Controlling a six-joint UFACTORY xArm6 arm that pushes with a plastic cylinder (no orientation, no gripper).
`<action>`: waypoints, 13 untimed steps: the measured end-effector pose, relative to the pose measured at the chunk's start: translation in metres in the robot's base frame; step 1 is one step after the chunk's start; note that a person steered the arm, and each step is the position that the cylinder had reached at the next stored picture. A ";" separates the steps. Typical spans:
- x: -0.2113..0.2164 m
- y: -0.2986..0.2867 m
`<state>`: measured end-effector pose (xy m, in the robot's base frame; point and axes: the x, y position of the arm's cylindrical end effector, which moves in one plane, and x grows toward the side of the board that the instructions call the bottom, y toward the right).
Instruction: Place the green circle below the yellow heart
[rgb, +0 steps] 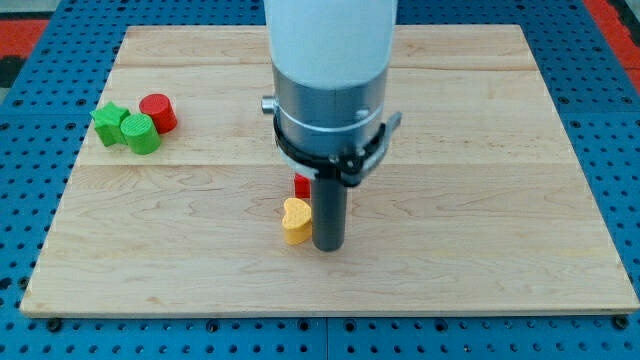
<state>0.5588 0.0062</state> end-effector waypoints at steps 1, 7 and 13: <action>0.041 -0.092; -0.173 -0.230; -0.039 -0.102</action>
<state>0.5195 -0.0958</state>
